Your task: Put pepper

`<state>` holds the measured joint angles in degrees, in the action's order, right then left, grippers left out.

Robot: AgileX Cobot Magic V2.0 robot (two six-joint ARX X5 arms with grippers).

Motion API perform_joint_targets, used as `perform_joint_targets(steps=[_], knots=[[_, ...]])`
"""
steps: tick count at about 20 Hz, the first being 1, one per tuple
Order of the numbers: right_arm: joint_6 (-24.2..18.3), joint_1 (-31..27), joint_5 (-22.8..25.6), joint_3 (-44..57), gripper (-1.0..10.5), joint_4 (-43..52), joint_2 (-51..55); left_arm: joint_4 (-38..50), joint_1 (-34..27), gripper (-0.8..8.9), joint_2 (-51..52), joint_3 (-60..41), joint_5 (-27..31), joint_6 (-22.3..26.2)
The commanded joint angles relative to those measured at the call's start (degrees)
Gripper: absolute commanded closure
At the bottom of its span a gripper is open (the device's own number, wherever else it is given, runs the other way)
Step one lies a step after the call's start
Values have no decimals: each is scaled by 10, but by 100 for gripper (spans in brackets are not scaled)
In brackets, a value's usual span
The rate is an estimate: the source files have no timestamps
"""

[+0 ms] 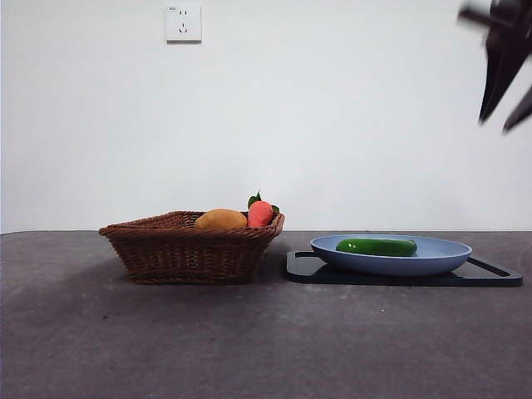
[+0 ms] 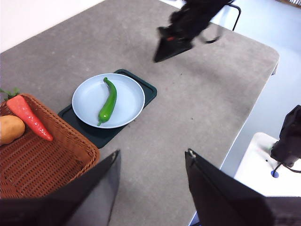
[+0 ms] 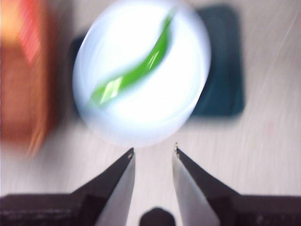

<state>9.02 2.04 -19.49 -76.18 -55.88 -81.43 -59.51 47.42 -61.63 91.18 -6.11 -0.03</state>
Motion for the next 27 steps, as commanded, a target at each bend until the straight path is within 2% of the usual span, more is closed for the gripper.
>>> perform_joint_targets(steps=[1,5,8,9,11,13,27], knots=[[-61,28,0,-10,805,-99,78,0,5,569,-5,11,1,3],[-59,90,0,-10,814,-181,217,-4,5,594,-5,11,1,3],[-59,124,-2,-10,948,-229,302,-8,5,752,-5,11,1,3],[-58,130,-3,-10,941,-229,324,-8,5,809,-5,11,1,4],[-59,135,-35,-10,941,-229,368,-8,5,807,-5,11,1,6],[-57,134,-43,-10,941,-229,396,-5,5,805,-5,11,1,5],[-48,134,-42,-10,936,-228,421,-1,5,805,-5,11,0,5]])
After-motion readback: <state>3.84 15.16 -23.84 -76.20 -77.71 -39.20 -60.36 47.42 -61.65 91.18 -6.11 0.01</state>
